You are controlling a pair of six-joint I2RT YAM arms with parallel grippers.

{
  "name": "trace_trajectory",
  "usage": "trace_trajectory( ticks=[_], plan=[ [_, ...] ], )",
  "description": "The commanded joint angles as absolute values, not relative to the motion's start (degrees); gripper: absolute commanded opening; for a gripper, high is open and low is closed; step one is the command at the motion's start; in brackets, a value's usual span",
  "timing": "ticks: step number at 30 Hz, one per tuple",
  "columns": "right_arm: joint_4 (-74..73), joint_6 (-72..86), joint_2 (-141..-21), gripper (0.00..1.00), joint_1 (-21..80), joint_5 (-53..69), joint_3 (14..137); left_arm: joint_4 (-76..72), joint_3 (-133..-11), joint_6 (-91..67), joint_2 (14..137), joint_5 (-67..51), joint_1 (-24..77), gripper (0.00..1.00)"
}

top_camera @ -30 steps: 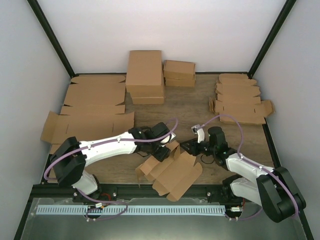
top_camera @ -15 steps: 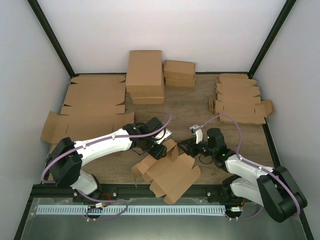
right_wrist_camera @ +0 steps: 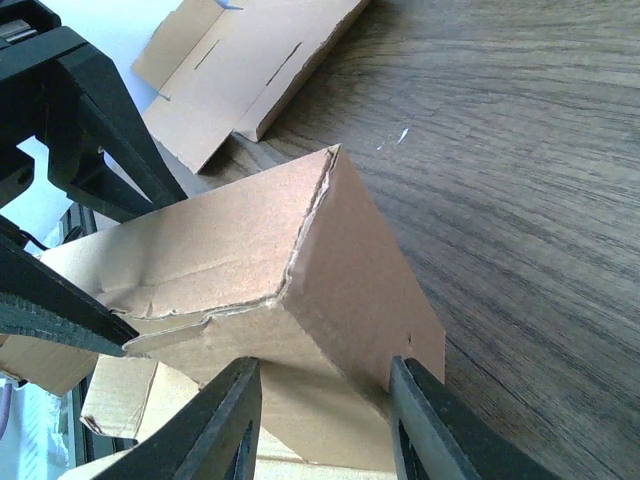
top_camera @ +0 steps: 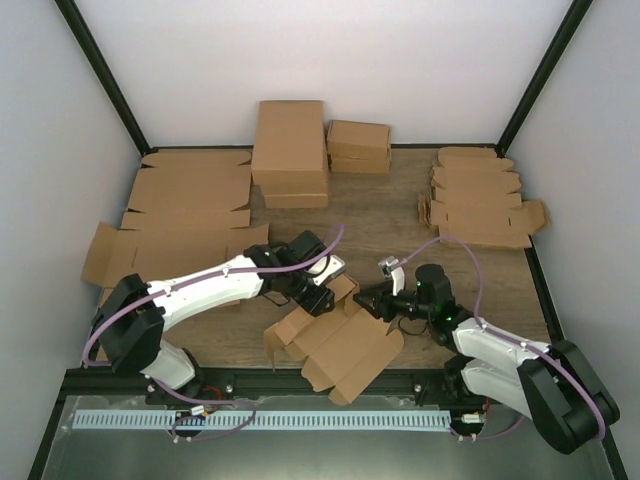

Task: Fold the paper box

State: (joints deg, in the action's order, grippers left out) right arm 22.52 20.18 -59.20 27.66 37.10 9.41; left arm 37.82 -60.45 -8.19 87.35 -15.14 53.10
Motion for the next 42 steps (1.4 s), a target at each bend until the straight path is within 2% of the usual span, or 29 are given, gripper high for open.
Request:
trace_trajectory(
  ticks=[1,7,13,21,27,32,37,42],
  plan=[
    [24.94,18.82,-59.27,0.38,28.79,37.20,10.17,36.91,-62.55,-6.71,87.54,-17.86,52.91,0.51],
    [22.15,18.03,-60.19,0.45,33.52,29.20,11.70,36.69,-63.18,-7.22,87.24,-21.17,51.71,0.51],
    [23.17,18.47,-59.74,0.44,34.54,24.62,11.26,36.26,-62.98,-7.69,86.70,-24.47,51.06,0.51],
    [24.18,18.48,-59.06,0.47,36.96,18.85,10.88,34.96,-62.34,-8.46,85.92,-28.77,49.69,0.51],
    [25.27,19.60,-58.57,0.32,37.41,16.66,10.76,35.26,-62.22,-8.73,86.53,-28.65,49.62,0.51],
    [24.94,19.31,-57.38,0.25,41.26,7.54,10.33,34.40,-62.42,-12.20,87.13,-29.50,49.65,0.52],
    [24.84,19.24,-56.61,0.12,43.59,-0.56,9.76,32.88,-62.55,-16.11,87.38,-31.28,49.57,0.52],
    [25.10,18.81,-56.97,0.14,46.25,-8.79,10.06,31.46,-62.56,-17.86,87.71,-33.18,49.55,0.52]
  ],
)
